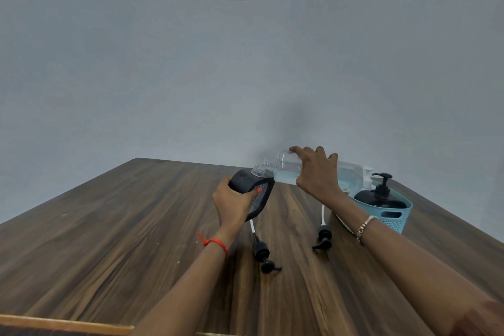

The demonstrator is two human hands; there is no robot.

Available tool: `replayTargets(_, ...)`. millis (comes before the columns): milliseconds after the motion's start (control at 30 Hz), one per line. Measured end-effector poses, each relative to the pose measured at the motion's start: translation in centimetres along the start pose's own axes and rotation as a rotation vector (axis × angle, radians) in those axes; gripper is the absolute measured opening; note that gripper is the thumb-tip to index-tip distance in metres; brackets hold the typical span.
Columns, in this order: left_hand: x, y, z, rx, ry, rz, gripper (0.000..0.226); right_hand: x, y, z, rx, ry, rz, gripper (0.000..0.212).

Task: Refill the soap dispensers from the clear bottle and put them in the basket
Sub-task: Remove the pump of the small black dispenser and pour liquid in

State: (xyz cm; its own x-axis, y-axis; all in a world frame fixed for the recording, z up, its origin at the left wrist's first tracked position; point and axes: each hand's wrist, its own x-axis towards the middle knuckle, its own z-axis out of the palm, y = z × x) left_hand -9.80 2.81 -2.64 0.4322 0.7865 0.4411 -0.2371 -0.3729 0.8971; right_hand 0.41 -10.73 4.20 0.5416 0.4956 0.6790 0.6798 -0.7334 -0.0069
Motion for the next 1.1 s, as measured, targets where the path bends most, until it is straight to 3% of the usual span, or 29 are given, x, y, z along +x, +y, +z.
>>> replayTargets(1100, -0.66, -0.47, -0.37, -0.021, -0.007, -0.034, 0.042, -0.45, -0.27, 0.06, -0.042, -0.028, -0.025, 0.066)
